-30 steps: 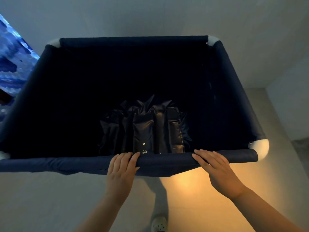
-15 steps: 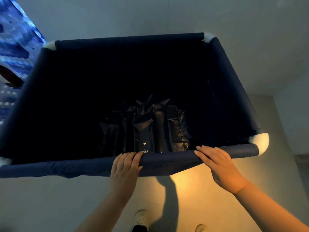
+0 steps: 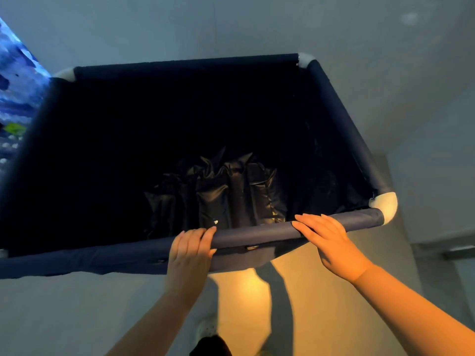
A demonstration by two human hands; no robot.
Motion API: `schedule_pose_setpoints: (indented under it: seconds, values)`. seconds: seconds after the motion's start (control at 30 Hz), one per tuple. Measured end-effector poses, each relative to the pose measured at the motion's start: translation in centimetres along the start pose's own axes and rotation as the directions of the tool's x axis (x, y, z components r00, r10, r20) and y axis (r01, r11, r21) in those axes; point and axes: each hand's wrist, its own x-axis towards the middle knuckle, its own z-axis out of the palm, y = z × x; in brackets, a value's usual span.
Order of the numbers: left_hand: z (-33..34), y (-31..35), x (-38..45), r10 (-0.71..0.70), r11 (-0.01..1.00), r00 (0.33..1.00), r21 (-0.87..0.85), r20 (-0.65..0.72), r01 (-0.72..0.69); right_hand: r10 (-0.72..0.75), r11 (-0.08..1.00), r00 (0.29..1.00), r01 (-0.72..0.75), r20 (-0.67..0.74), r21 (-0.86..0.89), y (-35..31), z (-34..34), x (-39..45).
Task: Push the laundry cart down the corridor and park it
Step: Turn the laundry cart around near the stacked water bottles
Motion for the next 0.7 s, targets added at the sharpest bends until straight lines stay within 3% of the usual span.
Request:
schedule_pose_setpoints:
  seconds: [0.4, 0.7]
  values:
    - [4.9, 15.6, 7.1, 0.068, 0.996, 0.995, -0.052, -0.076, -0.072, 0.101, 0.991, 0.995, -0.103, -0.027, -0.088, 14.1, -4.7, -7.9]
    - [8.3, 25.7, 13.9, 0.111, 0.988, 0.989, -0.120, 0.094, -0.099, 0.177, 0.983, 0.983, -0.179, -0.055, -0.035, 23.9, -7.1, -13.9]
